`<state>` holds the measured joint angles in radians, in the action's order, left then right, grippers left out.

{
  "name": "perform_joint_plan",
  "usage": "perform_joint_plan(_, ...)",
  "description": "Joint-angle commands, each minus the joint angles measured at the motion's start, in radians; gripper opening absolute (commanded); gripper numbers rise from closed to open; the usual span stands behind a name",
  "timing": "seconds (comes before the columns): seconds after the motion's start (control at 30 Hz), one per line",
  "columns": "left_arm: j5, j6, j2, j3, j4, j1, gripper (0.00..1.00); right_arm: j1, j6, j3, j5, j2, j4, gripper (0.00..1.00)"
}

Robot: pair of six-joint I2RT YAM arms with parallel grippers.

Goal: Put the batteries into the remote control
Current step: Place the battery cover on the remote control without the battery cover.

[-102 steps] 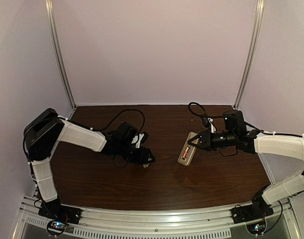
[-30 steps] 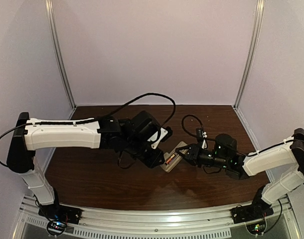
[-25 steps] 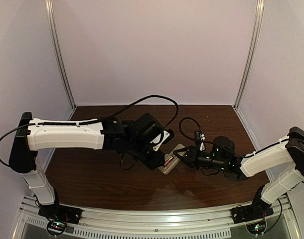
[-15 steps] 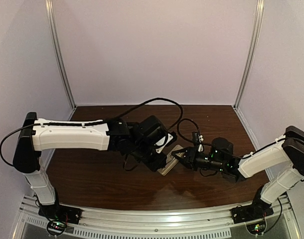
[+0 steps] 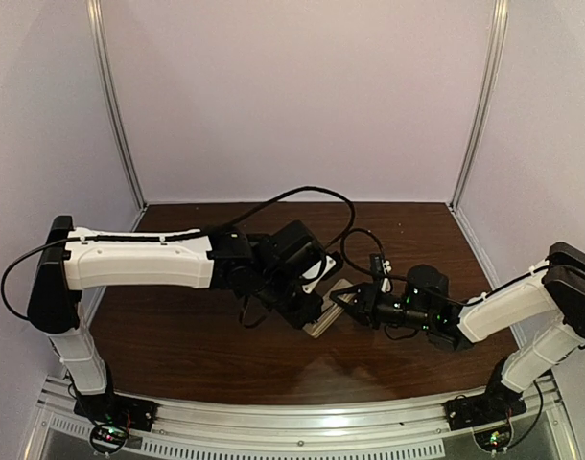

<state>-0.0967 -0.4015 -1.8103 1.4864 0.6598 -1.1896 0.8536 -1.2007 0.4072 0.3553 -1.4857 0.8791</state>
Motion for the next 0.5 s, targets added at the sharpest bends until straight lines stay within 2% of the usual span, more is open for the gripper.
perform_joint_plan(0.0,-0.015,0.009,-0.009,0.036,0.001,-0.006,0.19,0.009,0.007,0.009,-0.022,-0.003,0.01,0.0)
perform_joint_plan(0.47,0.007,-0.004,-0.041,0.018,-0.001,-0.007,0.19,0.009,0.003,-0.005,-0.028,0.02,0.016,0.0)
